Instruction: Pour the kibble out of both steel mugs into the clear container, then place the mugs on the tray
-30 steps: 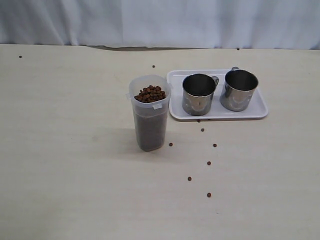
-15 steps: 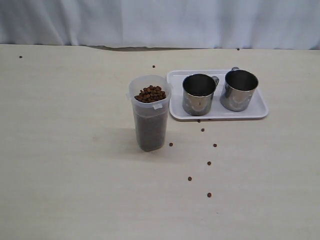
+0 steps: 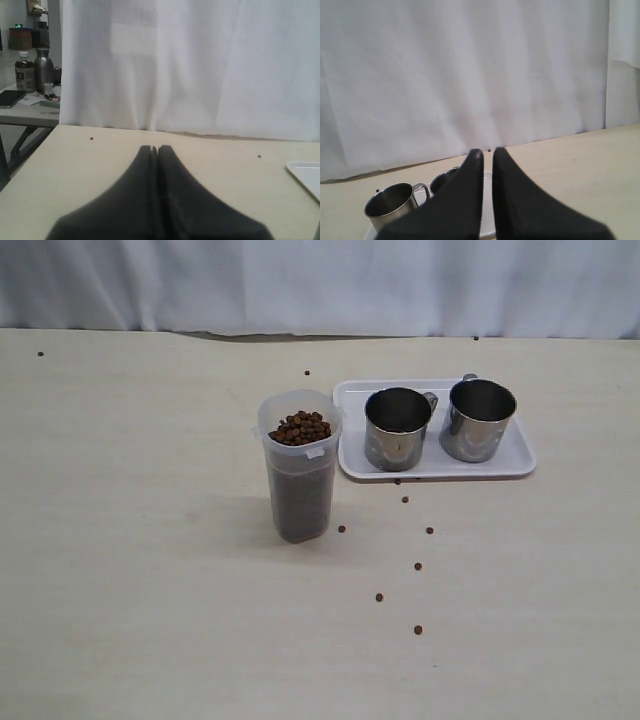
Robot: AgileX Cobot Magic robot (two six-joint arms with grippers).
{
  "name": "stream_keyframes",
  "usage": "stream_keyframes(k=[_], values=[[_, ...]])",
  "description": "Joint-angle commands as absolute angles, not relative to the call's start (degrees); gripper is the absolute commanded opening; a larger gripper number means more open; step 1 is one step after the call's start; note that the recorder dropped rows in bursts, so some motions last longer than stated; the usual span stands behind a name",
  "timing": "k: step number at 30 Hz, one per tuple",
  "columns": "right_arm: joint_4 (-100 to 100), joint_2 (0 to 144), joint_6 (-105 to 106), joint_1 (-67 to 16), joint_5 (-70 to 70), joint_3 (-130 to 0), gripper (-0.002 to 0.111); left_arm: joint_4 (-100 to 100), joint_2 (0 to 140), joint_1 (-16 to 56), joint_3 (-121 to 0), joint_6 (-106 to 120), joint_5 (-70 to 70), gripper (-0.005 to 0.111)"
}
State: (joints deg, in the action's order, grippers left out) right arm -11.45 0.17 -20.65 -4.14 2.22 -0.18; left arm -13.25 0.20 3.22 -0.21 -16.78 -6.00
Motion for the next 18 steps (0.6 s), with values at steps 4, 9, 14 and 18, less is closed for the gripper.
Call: stream_keyframes(k=[4, 9, 14, 18], values=[[-11.21, 0.00, -20.71, -3.84, 2.28, 0.00, 0.005, -11.99, 0.00, 3.30, 0.00, -15.90, -7.19, 0.000], [-11.21, 0.00, -20.71, -3.84, 2.28, 0.00, 0.005, 3.56, 0.00, 3.30, 0.00, 0.85, -5.16, 0.000], [-11.21, 0.00, -20.71, -3.84, 2.28, 0.00, 0.005, 5.02, 0.00, 3.30, 0.00, 4.76, -6.63, 0.000], [-11.21, 0.00, -20.71, -3.84, 2.28, 0.00, 0.005, 5.43, 0.00, 3.30, 0.00, 4.76, -6.61, 0.000]])
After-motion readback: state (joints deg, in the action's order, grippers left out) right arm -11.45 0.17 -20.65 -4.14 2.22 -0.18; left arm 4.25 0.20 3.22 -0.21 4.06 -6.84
